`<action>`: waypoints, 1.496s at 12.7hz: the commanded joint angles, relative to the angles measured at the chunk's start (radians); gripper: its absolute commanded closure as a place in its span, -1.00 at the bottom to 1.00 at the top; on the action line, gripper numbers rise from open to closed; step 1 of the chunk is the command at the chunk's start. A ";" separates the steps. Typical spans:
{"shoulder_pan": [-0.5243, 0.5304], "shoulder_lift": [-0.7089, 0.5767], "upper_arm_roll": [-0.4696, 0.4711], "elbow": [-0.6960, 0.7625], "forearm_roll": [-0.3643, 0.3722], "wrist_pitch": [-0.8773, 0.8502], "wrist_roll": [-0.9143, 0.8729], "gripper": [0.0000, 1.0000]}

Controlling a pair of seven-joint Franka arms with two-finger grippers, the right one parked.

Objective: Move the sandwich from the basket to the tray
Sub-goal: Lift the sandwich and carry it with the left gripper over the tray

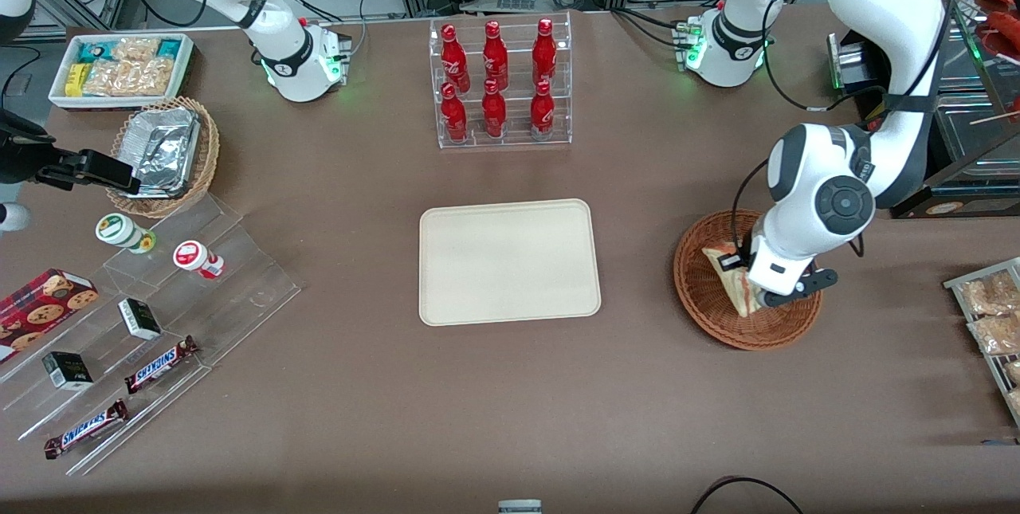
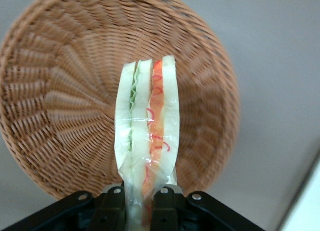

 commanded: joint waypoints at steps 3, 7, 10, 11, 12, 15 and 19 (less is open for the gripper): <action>-0.184 0.045 0.003 0.117 -0.006 -0.059 -0.049 1.00; -0.331 0.156 0.003 0.235 -0.008 -0.058 -0.171 1.00; -0.440 0.277 0.003 0.381 -0.008 -0.057 -0.277 1.00; -0.471 0.323 0.003 0.431 -0.008 -0.058 -0.308 1.00; -0.501 0.358 0.003 0.462 -0.008 -0.058 -0.338 1.00; -0.584 0.449 0.004 0.566 -0.006 -0.054 -0.427 1.00; -0.618 0.504 0.003 0.626 -0.008 -0.056 -0.460 1.00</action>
